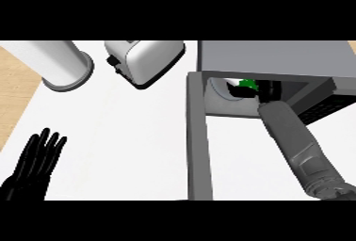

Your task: Pick up the milk, place it into the microwave and close the microwave

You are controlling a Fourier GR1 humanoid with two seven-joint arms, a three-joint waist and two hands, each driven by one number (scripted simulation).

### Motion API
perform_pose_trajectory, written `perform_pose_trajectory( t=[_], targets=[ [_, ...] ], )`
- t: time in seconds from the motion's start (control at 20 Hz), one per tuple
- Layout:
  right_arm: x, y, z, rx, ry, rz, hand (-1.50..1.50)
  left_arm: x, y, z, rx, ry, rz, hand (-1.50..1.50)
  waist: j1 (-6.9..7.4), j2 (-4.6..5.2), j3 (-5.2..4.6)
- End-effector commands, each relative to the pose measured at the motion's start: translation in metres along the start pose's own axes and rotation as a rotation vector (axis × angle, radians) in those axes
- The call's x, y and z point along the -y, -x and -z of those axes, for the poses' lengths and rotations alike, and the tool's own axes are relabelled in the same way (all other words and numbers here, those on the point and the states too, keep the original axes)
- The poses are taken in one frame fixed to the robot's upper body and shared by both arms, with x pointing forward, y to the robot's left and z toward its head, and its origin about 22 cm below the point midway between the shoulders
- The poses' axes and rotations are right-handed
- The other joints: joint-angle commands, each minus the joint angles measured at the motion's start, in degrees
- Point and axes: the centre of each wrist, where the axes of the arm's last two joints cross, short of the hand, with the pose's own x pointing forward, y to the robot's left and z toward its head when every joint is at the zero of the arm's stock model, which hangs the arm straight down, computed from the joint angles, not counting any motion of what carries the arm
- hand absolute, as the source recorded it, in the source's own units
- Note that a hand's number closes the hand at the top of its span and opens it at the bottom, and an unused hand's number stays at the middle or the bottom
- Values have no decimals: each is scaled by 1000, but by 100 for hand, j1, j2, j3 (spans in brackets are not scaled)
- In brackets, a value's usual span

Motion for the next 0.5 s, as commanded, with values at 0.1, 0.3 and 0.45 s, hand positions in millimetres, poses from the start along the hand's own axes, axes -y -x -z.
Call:
perform_pose_trajectory(
  t=[0.1, 0.3, 0.45],
  targets=[
    [9, 4, 9, -22, 144, -123, 150, -14, -6, 0, -31, 30, 95, -150, 174, 76, 9],
    [22, 13, 14, -14, 177, -186, -150, -7, -12, 5, -16, 40, 115, -150, 247, 109, 16],
    [15, 5, 16, -9, 152, -248, -150, -4, -6, 12, -37, 46, 110, -150, 246, 115, 9]
  ],
)
